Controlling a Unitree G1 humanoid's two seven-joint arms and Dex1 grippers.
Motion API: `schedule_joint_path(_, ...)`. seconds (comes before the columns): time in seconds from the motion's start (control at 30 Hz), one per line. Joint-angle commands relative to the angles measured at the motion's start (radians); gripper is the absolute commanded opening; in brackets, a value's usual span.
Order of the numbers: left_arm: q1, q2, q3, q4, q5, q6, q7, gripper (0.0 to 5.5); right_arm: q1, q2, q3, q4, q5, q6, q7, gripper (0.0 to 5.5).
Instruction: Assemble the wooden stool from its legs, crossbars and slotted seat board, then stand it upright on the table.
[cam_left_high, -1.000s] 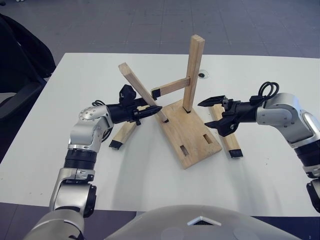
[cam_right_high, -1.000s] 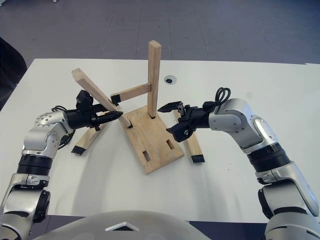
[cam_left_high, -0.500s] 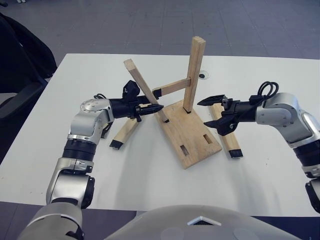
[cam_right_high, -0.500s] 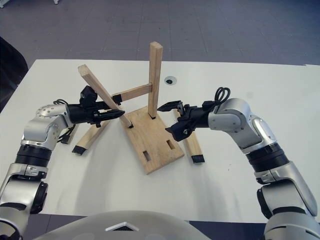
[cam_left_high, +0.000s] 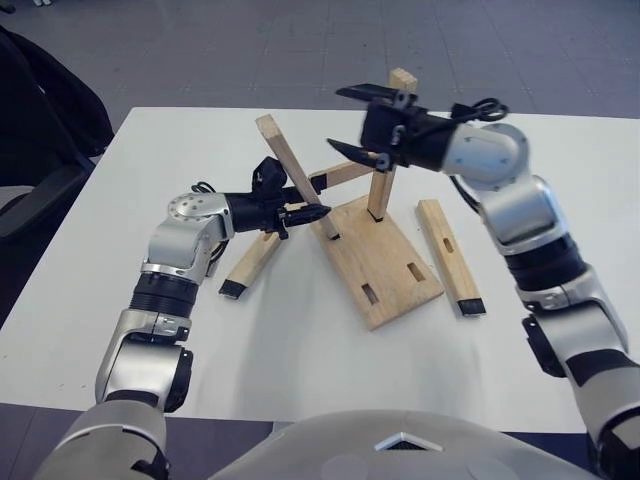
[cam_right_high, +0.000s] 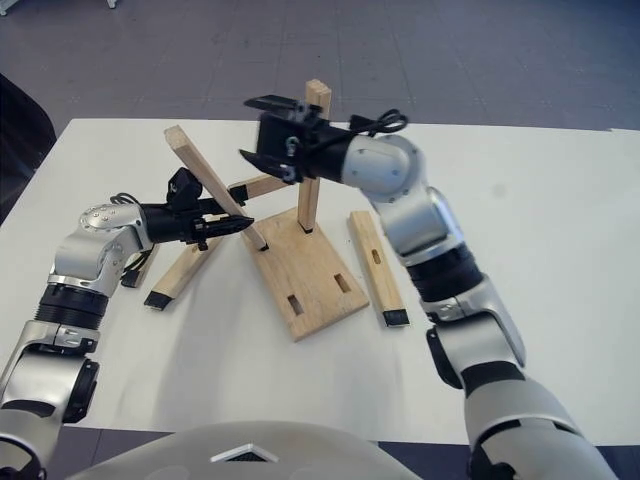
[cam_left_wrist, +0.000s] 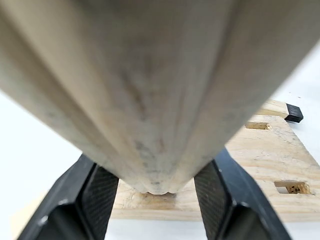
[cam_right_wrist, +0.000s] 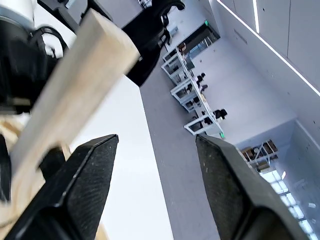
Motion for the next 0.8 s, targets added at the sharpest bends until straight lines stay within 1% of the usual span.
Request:
schedule_joint_path(0.03,0.045,0.006,-0.057,0.084,0.117,0.04,0.052,2.05,-0.076,0.023,0.044,0.148,-0.116,-0.114,-0.081,2.84)
schedule_joint_path(0.2,0.043,0.0,-0.064,0.093,0.114,0.037,0.053,2.05,-0.149,0.027,0.07,0.273,-0.254,-0.221,-0.187,2.84)
schedule_joint_path(0.3,0.043,0.0,-0.064,0.095,0.112,0.037,0.054,2.05,-0.136,0.029,0.119,0.332,-0.292,-0.25,-0.145,2.84)
schedule_joint_path(0.4,0.041,-0.004,-0.067,0.097,0.111,0.039,0.055,2.05,-0.124,0.042,0.143,0.398,-0.29,-0.265,-0.099,2.84)
schedule_joint_path(0.5,0.037,-0.008,-0.071,0.097,0.112,0.041,0.056,2.05,-0.115,0.049,0.143,0.451,-0.276,-0.238,-0.054,2.84)
schedule_joint_path(0.63,0.036,-0.01,-0.071,0.096,0.11,0.043,0.058,2.05,-0.111,0.059,0.093,0.425,-0.217,-0.203,-0.027,2.84)
schedule_joint_path(0.7,0.035,-0.011,-0.07,0.097,0.108,0.042,0.059,2.05,-0.123,0.08,0.017,0.342,-0.163,-0.2,-0.089,2.84)
schedule_joint_path(0.8,0.039,-0.012,-0.071,0.094,0.107,0.042,0.058,2.05,-0.176,0.086,-0.075,0.261,-0.151,-0.208,-0.205,2.84)
